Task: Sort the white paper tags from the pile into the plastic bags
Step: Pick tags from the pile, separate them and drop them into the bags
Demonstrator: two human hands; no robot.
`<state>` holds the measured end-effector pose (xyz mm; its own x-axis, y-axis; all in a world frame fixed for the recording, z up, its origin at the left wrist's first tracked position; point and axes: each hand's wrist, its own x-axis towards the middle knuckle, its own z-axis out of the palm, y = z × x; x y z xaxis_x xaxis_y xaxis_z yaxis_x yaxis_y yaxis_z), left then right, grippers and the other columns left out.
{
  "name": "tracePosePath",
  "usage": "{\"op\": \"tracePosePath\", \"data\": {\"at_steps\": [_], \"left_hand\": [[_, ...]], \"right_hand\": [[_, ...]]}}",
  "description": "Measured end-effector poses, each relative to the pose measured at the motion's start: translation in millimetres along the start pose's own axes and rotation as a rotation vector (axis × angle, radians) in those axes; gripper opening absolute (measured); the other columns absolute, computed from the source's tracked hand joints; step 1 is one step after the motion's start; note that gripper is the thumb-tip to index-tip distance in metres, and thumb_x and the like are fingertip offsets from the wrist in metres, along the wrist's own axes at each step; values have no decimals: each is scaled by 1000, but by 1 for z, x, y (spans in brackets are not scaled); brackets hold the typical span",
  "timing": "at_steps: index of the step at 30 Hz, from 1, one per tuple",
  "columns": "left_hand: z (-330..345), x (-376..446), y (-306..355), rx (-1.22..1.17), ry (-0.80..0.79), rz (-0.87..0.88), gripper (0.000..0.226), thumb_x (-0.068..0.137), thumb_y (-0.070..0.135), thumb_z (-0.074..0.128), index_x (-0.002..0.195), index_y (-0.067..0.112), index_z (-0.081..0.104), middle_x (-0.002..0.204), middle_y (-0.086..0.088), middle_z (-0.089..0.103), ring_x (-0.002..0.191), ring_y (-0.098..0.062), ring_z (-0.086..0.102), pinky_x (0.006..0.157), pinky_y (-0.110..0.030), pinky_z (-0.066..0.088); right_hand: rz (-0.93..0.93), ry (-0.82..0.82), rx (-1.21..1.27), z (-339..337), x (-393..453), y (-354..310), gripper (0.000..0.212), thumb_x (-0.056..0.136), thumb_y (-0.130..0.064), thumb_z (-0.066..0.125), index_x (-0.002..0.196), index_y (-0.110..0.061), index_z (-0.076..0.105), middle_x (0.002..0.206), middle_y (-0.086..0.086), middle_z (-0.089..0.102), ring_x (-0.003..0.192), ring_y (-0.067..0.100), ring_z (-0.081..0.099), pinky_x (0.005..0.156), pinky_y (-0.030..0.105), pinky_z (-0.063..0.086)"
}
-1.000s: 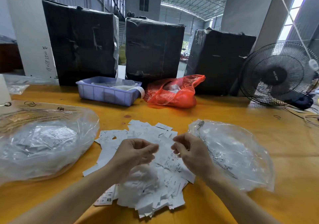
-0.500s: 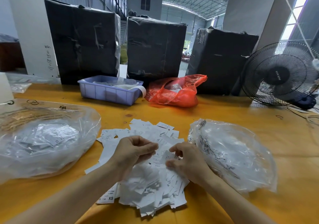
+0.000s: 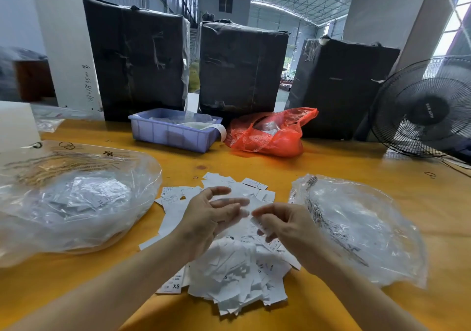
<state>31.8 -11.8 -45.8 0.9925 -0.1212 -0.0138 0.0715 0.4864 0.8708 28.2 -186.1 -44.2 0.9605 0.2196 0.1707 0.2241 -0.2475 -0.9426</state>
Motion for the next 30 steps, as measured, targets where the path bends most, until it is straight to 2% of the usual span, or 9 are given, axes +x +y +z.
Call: {"op": "tracePosePath", "data": {"at_steps": [1, 3, 5, 10, 15, 18, 21, 25, 30], "left_hand": [[1, 0, -1, -26, -2, 22, 39, 74, -11, 62, 106, 5, 47, 84, -13, 74, 70, -22, 72, 63, -26, 58], [3, 0, -2, -59, -6, 67, 46, 64, -7, 66, 103, 7, 47, 77, -9, 73, 74, -24, 72, 72, -33, 57], [5, -2, -5, -92, -16, 96, 53, 54, -2, 70, 100, 8, 47, 71, -6, 70, 77, -26, 71, 75, -37, 56], [4, -1, -6, -37, -6, 141, 56, 52, 2, 75, 100, 10, 48, 76, -7, 68, 77, -23, 69, 71, -33, 58], [-1, 0, -9, 123, 30, 137, 39, 72, -12, 68, 100, 8, 51, 84, -10, 63, 72, -17, 67, 64, -24, 55], [-2, -3, -10, 328, -39, 77, 48, 63, 9, 81, 106, 10, 58, 85, -5, 67, 73, -17, 68, 64, -26, 55], [-2, -4, -11, 485, -66, 92, 39, 60, 17, 83, 94, 9, 66, 70, 1, 66, 63, -10, 63, 59, -21, 51], [-5, 0, -11, 463, 36, 76, 10, 70, 11, 79, 78, 13, 75, 69, -1, 68, 61, -6, 62, 58, -18, 49], [-6, 2, -6, 333, 74, 19, 11, 71, 12, 75, 80, 6, 72, 71, -7, 69, 61, -10, 63, 57, -16, 51]], "right_hand": [[17, -66, -3, 5, -2, -4, 6, 85, -18, 67, 84, -14, 71, 78, 4, 69, 66, 11, 65, 57, 23, 53], [31, -171, -11, 13, -6, -7, 32, 74, -44, 68, 88, -15, 71, 80, 4, 68, 71, 9, 63, 60, 21, 52], [22, -176, -17, 22, -9, -9, 43, 68, -50, 68, 92, -14, 72, 78, 3, 66, 70, 6, 61, 60, 19, 49], [-28, -41, 109, 21, -8, -7, 15, 85, -18, 68, 82, -3, 70, 66, 5, 58, 62, 13, 50, 56, 19, 41], [5, 66, 187, 8, -2, -6, 10, 85, -11, 67, 77, -5, 68, 61, 0, 61, 57, 10, 52, 54, 17, 43], [-84, -3, -6, 2, -2, -5, 6, 82, -9, 70, 76, -9, 69, 57, -8, 59, 52, 5, 48, 52, 19, 39], [-109, -69, -92, 0, -4, -8, 14, 77, -5, 75, 81, -17, 69, 69, -7, 67, 64, 5, 59, 60, 19, 49], [7, -31, 147, -8, 1, -7, 47, 76, 12, 69, 114, -13, 58, 89, 13, 67, 81, 22, 65, 79, 35, 55], [65, -7, 339, -11, 3, -5, 44, 75, 17, 65, 108, -13, 60, 89, 17, 68, 77, 23, 68, 70, 27, 57]]}}
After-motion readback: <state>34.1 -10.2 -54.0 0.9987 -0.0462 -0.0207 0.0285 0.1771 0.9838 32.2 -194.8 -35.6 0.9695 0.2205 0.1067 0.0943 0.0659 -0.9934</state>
